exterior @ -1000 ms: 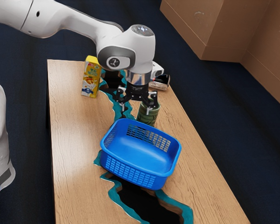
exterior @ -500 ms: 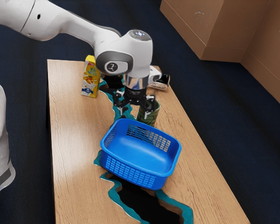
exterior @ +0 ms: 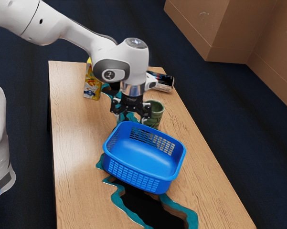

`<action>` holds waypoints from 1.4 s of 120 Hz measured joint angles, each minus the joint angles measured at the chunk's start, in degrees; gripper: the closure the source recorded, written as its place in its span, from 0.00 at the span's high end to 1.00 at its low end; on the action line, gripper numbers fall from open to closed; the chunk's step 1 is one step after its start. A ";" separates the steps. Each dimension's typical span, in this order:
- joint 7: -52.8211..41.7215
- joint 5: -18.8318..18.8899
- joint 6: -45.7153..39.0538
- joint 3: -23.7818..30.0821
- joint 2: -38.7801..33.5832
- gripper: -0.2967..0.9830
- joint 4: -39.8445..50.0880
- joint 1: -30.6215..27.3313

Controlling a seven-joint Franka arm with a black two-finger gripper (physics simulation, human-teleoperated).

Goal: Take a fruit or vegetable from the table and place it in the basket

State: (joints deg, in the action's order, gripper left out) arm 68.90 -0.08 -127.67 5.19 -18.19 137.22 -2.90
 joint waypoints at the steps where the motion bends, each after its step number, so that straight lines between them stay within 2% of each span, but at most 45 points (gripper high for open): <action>1: -0.03 0.00 -0.03 -0.05 -0.02 0.77 0.07 0.00; 64: -1.10 -0.31 -1.27 -0.88 -1.53 0.77 3.51 0.01; 106: -1.62 -0.89 -2.00 -1.21 0.10 0.75 3.96 -0.03; 125: -1.77 -1.33 -2.16 -1.24 0.66 0.66 3.96 -0.04; 147: -2.24 -1.51 -2.19 -1.23 0.97 0.43 3.96 0.00; 168: -3.14 -1.39 -2.10 -1.13 0.73 0.36 3.83 0.02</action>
State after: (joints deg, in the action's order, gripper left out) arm 65.76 -1.47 -129.77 4.06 -17.46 141.04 -2.88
